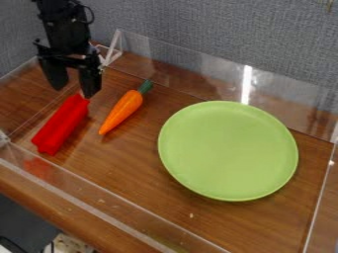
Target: Put the red object on the left side
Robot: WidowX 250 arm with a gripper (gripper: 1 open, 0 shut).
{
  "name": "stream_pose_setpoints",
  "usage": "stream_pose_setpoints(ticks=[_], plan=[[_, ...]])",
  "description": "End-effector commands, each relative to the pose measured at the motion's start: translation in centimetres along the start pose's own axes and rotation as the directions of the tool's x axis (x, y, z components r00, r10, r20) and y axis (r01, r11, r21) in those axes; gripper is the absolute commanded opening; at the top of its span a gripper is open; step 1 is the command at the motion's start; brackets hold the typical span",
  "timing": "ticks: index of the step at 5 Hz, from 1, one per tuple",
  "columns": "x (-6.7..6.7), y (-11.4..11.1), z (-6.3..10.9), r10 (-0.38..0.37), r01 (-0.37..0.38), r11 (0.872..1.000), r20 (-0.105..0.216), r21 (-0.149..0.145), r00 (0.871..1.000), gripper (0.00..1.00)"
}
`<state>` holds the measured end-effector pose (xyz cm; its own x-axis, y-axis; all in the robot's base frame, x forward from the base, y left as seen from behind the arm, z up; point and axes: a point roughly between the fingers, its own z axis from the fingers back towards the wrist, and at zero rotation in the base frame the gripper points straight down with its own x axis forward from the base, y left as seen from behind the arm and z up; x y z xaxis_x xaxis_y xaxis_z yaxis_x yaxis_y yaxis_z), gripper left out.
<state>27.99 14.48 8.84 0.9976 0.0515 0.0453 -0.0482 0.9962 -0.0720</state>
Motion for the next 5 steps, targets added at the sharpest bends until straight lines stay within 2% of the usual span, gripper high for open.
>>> stream_pose_setpoints(ticks=[1,2,3,4,5], plan=[[0.2,-1.4,3.3,-0.076,0.072,0.996,0.085,0.050,0.994,1.00],[0.2,-2.6,3.5,-0.139,0.136,0.990,0.081,0.045,0.987,1.00],[0.2,-1.3,4.1,-0.154,0.150,0.987,0.071,0.059,0.986,1.00],[0.2,0.3,4.5,-0.137,0.133,0.989,0.064,0.070,0.988,1.00],[-0.1,0.8,4.0,-0.150,0.147,0.988,0.059,0.048,0.987,1.00]])
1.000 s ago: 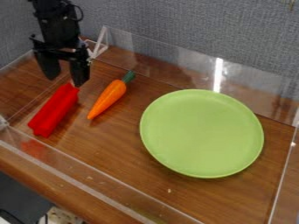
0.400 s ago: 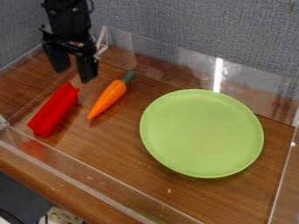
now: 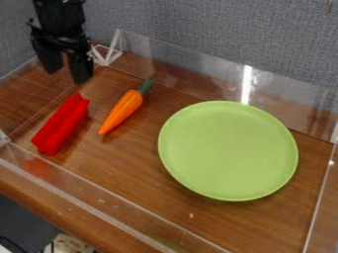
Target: Put the red object on the left side
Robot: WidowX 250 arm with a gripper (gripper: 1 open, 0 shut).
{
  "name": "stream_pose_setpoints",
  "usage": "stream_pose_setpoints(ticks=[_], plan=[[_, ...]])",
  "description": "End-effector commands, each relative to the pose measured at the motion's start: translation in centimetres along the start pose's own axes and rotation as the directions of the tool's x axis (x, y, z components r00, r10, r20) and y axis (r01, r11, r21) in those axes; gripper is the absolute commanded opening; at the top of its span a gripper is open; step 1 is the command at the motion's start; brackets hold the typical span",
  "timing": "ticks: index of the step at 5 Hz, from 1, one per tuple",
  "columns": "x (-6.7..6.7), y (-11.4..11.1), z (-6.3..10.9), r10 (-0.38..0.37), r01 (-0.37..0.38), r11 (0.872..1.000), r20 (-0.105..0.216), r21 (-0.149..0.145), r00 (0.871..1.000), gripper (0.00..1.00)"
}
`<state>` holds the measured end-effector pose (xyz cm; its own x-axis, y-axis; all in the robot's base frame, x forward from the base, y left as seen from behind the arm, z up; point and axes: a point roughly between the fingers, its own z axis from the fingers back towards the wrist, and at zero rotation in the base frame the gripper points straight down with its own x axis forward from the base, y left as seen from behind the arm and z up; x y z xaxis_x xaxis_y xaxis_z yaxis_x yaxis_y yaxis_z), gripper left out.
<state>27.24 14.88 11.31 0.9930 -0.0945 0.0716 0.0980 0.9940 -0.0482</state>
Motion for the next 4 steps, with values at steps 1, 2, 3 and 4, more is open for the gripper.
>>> stream_pose_setpoints(ticks=[1,2,3,4], plan=[[0.6,-0.7,1.1,-0.013,0.012,1.000,0.038,0.015,0.999,1.00],[0.8,-2.1,0.9,-0.026,0.026,1.000,0.035,0.004,0.999,1.00],[0.3,-3.1,0.0,0.027,-0.027,1.000,0.039,0.008,0.999,1.00],[0.3,-3.0,-0.2,0.060,-0.063,0.997,0.060,0.048,0.996,1.00]])
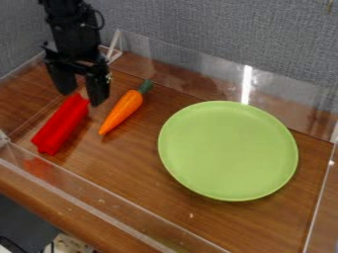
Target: Put the red object on the left side
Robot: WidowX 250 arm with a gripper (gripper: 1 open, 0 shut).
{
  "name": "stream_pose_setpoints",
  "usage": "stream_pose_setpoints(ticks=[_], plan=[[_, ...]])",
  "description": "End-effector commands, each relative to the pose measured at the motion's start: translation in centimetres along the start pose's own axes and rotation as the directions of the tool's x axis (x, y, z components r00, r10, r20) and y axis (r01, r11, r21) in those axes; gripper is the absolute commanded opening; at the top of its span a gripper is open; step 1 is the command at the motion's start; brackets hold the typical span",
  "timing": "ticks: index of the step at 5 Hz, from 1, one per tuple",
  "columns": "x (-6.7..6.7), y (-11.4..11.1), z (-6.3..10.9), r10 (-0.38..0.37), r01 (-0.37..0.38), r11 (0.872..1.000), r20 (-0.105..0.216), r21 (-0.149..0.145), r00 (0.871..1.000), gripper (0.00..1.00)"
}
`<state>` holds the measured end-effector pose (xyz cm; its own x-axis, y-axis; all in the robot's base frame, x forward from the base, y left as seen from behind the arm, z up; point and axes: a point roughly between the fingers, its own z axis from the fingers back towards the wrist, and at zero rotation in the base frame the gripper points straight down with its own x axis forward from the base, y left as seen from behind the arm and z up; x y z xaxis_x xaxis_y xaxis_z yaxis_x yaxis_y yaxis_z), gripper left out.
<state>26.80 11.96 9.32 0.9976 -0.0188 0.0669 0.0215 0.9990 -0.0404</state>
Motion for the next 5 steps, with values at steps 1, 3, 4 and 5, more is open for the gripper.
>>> stream_pose_setpoints(ticks=[1,3,4,5], plan=[[2.2,1.5,2.1,-0.020,0.015,0.998,0.072,0.068,0.997,1.00],[3.5,4.4,0.8,0.019,-0.023,0.998,0.062,0.063,0.998,1.00],[2.5,3.9,2.0,0.012,-0.015,0.999,0.064,0.047,0.998,1.00],[2.6,5.2,1.3,0.080,-0.082,0.996,0.056,0.030,0.995,1.00]])
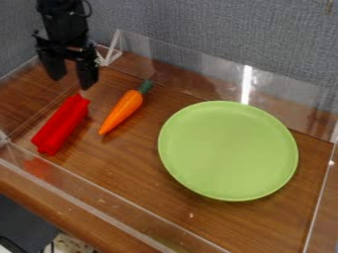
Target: Put the red object on the left side
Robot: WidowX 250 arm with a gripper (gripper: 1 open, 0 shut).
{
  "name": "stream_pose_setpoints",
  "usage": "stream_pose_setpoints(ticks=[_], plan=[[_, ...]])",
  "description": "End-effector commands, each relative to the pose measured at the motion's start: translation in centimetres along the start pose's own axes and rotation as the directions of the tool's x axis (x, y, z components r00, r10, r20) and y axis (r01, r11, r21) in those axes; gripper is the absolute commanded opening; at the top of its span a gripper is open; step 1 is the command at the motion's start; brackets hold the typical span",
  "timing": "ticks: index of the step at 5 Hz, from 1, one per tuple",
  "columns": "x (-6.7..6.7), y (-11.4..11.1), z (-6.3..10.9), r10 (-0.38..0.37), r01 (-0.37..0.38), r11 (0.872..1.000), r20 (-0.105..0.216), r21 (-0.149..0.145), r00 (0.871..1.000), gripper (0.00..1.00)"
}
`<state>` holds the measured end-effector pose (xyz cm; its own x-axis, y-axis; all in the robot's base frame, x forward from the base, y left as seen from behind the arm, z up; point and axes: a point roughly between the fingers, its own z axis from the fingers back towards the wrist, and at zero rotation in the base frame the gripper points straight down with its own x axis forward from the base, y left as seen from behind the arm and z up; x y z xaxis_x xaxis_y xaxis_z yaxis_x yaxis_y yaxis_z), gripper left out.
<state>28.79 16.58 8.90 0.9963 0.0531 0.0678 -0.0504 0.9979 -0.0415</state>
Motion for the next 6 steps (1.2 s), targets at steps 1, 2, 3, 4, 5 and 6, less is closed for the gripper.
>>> stream_pose_setpoints(ticks=[1,2,3,4,5,6], plan=[[1.1,1.6,0.9,0.071,-0.072,0.997,0.043,0.009,0.997,1.00],[0.8,-0.1,0.7,0.132,-0.132,0.991,0.037,0.006,0.991,1.00],[0.8,-2.3,1.5,0.136,-0.137,0.990,0.044,0.032,0.990,1.00],[1.0,-3.1,2.1,0.127,-0.130,0.990,0.057,0.057,0.990,1.00],[1.3,-0.9,1.7,0.145,-0.149,0.987,0.068,0.061,0.987,1.00],[1.3,1.3,1.0,0.173,-0.177,0.983,0.071,0.052,0.982,1.00]])
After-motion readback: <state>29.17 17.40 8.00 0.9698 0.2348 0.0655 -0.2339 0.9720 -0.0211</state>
